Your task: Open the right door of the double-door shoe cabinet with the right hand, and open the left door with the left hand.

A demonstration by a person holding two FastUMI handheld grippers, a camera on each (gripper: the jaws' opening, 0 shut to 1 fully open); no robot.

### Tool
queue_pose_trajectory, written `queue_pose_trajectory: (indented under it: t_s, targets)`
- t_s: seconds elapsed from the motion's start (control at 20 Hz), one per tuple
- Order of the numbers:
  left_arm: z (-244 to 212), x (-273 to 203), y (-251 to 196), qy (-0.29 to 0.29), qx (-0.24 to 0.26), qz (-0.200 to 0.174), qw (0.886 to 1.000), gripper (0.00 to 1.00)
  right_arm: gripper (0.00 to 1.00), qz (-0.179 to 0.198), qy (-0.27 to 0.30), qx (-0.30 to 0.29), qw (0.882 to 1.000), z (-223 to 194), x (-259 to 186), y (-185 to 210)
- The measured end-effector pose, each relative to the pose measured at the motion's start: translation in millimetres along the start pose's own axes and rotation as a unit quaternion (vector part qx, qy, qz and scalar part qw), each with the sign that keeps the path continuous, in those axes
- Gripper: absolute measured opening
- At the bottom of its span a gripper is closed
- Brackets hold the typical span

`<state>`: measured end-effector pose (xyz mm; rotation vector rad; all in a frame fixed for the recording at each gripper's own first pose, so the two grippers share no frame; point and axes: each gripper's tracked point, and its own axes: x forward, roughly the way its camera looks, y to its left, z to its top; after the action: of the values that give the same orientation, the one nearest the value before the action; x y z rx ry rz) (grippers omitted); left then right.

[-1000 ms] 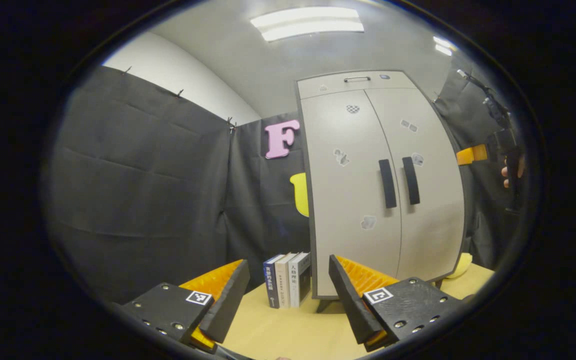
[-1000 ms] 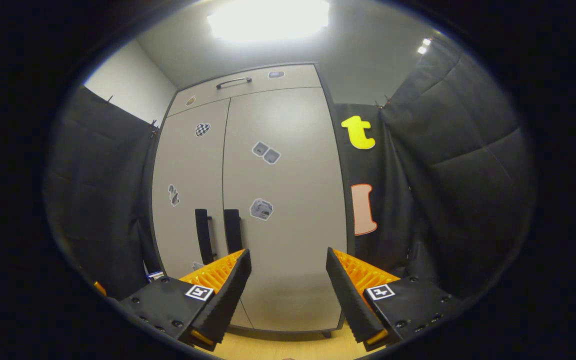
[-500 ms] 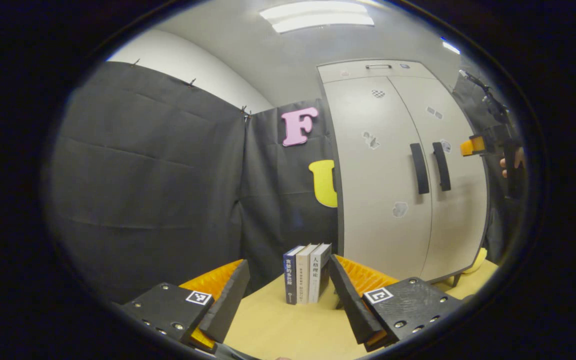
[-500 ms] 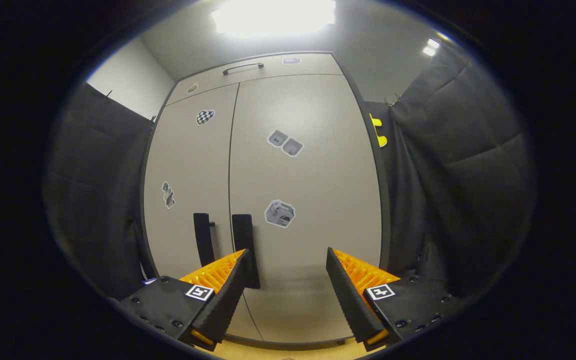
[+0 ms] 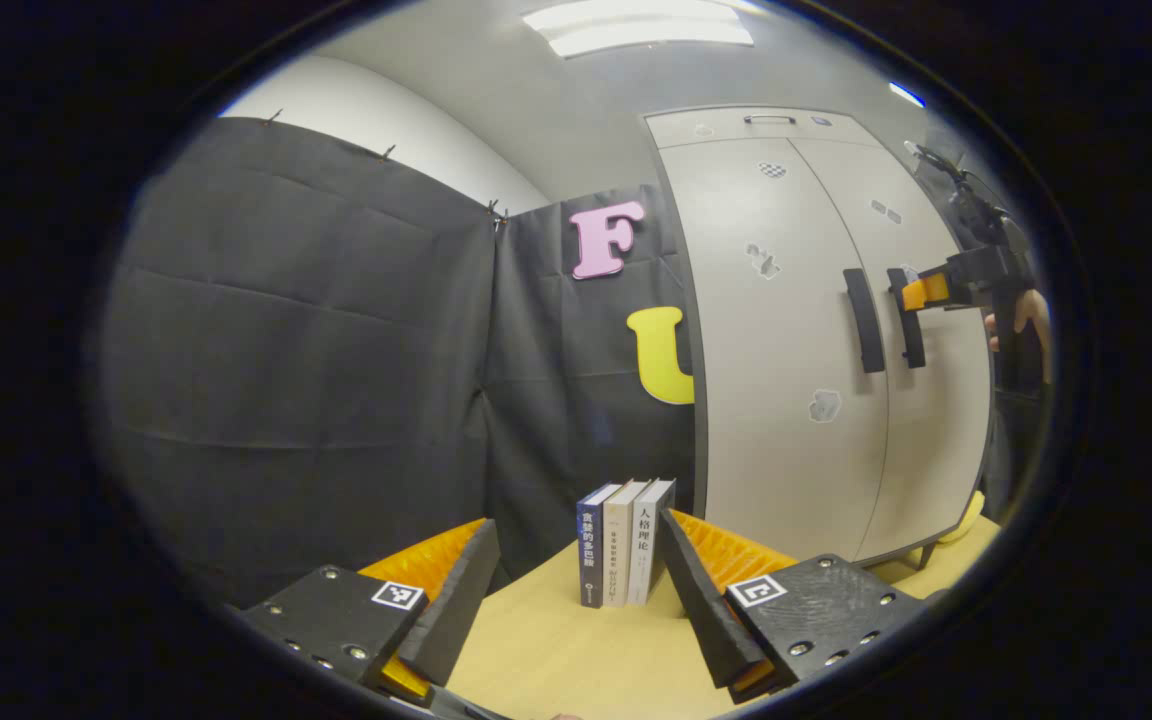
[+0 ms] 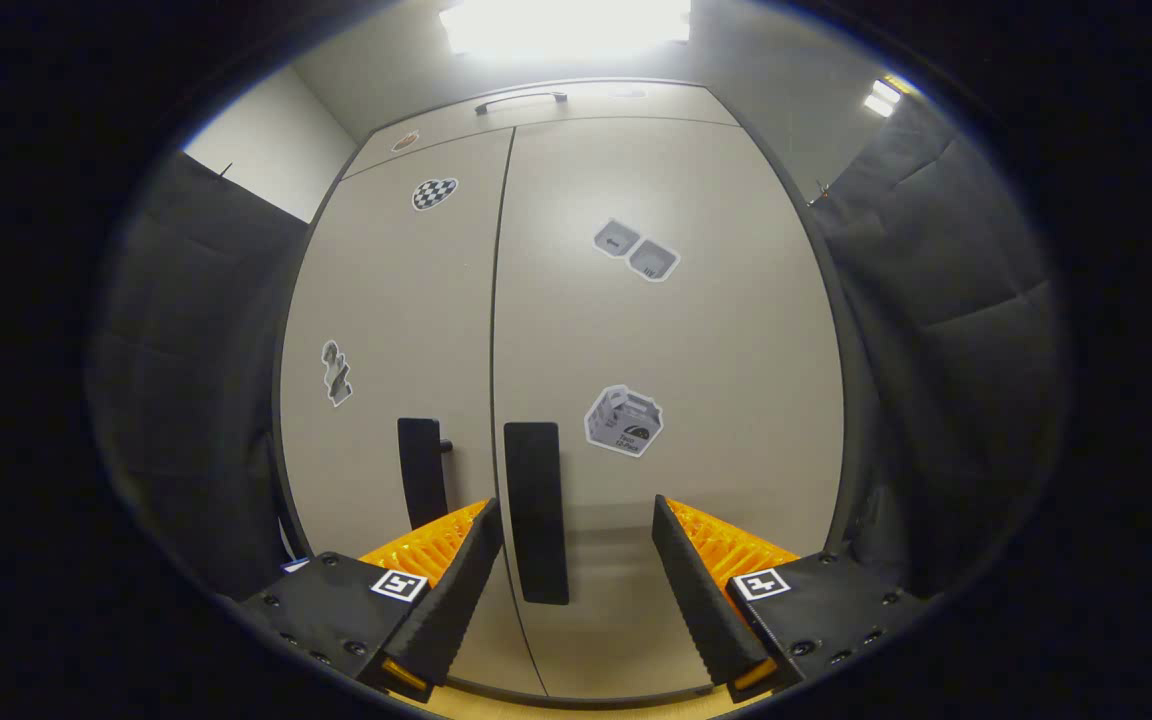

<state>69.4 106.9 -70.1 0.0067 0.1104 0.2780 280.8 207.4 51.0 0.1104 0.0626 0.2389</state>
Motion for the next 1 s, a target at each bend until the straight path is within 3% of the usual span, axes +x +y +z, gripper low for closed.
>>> queue_pose_trajectory:
  t_s: [0.05, 0.15, 0.2, 0.3, 0.35, 0.4, 0.5, 0.55, 0.65, 0.75, 0.8, 0.9, 1.0]
  targets:
    - [-1, 4, 1, 0.001, 0.0, 0.001, 1.0, 0.94, 0.98, -0.001, 0.004, -0.001, 1.0, -3, 5, 2]
    - [-4, 11, 3, 0.004, 0.002, 0.003, 1.0, 0.94, 0.94, 0.002, 0.015, -0.001, 1.0, -9, 12, 8]
    - [-5, 13, 4, 0.005, 0.002, 0.005, 1.0, 0.94, 0.8, 0.001, 0.019, 0.0, 1.0, -12, 15, 9]
    - [-5, 14, 9, 0.004, -0.001, 0.009, 1.0, 0.94, 0.67, -0.001, 0.028, 0.003, 1.0, -17, 23, 12]
    - [-5, 16, 11, 0.005, -0.003, 0.009, 1.0, 0.94, 0.65, 0.005, 0.036, 0.004, 0.999, -20, 24, 15]
    - [-5, 17, 12, 0.005, -0.004, 0.01, 1.0, 0.94, 0.55, 0.012, 0.044, 0.003, 0.999, -24, 27, 20]
    - [-7, 20, 13, 0.006, -0.006, 0.008, 1.0, 0.94, 0.54, 0.023, 0.065, -0.007, 0.998, -33, 32, 25]
    - [-7, 21, 13, 0.006, -0.006, 0.008, 1.0, 0.94, 0.54, 0.004, 0.068, -0.019, 0.997, -36, 32, 19]
    - [-8, 22, 14, 0.007, -0.008, 0.005, 1.0, 0.94, 0.37, 0.0, 0.07, -0.013, 0.997, -36, 37, 18]
    - [-7, 23, 11, 0.007, -0.014, -0.001, 1.0, 0.94, 0.36, 0.002, 0.075, -0.009, 0.997, -36, 33, 18]
    - [-5, 23, 8, 0.005, -0.016, -0.004, 1.0, 0.94, 0.25, 0.002, 0.078, -0.01, 0.997, -36, 36, 17]
    - [1, 25, 4, -0.002, -0.015, -0.01, 1.0, 0.94, 0.16, 0.008, 0.088, -0.019, 0.996, -37, 35, 18]
    - [3, 26, -2, -0.006, -0.016, -0.019, 1.0, 0.95, 0.17, 0.017, 0.096, -0.02, 0.995, -38, 33, 17]
